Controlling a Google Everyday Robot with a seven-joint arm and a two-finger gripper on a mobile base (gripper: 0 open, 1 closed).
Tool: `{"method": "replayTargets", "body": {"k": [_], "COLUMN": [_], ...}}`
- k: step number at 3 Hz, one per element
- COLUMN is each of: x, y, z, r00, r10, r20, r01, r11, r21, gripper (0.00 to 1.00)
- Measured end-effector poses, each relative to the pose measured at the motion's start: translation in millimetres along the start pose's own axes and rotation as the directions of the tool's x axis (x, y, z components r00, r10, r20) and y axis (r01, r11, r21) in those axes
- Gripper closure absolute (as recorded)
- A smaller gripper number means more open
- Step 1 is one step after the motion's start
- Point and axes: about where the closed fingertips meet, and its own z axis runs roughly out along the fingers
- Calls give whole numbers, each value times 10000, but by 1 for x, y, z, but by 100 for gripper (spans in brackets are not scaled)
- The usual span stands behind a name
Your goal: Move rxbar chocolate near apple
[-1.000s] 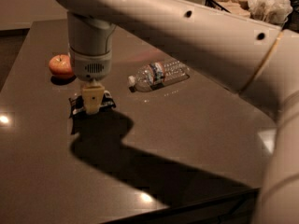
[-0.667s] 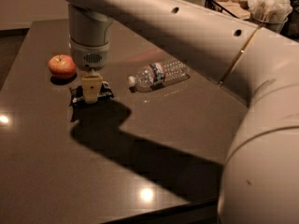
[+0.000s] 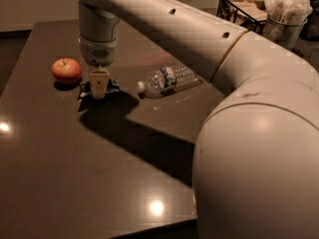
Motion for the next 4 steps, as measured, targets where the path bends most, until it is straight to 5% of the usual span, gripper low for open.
{"method": "replayTargets", "body": {"k": [1,4], "x": [-3,4], "y": [-17,-33], "z": [7,13], "r00": [9997,9977], "r10": [235,671], "r20": [4,-130], "r01": [-235,-667], "r11": [9997,9975], "r21": [81,239], "gripper": [100,36]}}
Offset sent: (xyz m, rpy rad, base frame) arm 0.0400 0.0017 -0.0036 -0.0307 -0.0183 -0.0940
